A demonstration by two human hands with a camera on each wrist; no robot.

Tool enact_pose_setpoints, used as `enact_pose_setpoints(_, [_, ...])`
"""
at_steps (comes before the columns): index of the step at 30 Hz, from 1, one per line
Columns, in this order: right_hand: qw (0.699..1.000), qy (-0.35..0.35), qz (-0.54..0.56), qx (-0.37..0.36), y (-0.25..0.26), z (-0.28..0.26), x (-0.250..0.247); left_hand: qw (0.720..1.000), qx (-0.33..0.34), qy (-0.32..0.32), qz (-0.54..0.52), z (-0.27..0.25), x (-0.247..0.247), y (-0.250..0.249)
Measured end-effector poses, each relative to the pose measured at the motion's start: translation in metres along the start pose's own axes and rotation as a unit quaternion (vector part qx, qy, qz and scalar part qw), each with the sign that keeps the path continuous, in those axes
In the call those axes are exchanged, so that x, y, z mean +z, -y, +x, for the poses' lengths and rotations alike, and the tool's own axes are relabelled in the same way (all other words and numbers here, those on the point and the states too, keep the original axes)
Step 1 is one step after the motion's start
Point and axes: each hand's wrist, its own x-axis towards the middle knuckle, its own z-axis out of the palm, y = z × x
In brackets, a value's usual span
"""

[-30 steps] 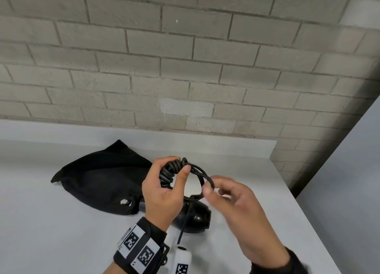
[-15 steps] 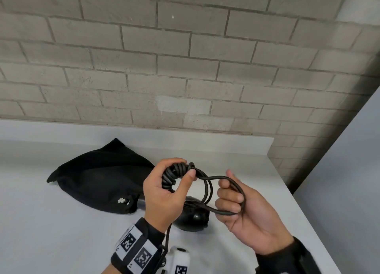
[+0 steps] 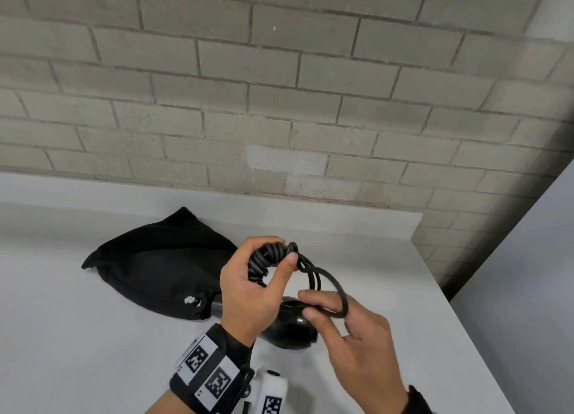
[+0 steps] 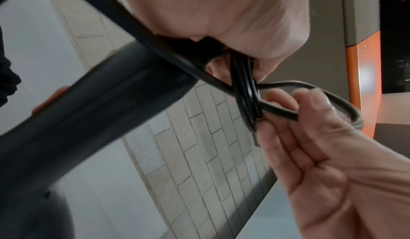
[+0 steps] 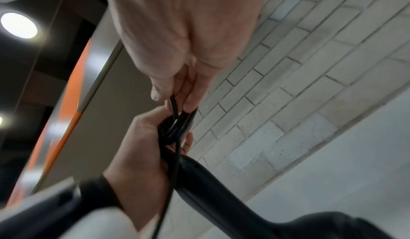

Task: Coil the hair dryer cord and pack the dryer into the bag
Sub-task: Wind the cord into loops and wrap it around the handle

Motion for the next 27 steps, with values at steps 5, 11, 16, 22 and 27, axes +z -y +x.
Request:
enact_pose_setpoints(5, [0.891,-0.052,0.369,0.261,0.018,0.025,-0.035,1.0,-0.008,0.017,0.001,-0.001,-0.007,-0.001])
enact_pose_setpoints(11, [0.712,-0.133,0.605,0.331,0.007,0.033,-0.066,0.999,-0.029,0.025,-0.012,0.0,-0.005,-0.005])
enact_pose_setpoints(16, [0.832,-0.155,0.466,0.257,0.001,0.016,-0.05,0.995,-0.085,-0.002,-0.047,-0.001,0.002,-0.005])
enact_pose_setpoints(22, [0.942,-0.328,0.004,0.068,0.002,-0.004,-0.022,0.997,-0.075,0.006,-0.033,-0.001,0.003,-0.003])
enact_pose_setpoints(27, [0.959,-0.067,-0.204,-0.187,0.0,-0.007,0.0,0.998,-0.059,0.009,-0.02,-0.001,0.007,-0.005])
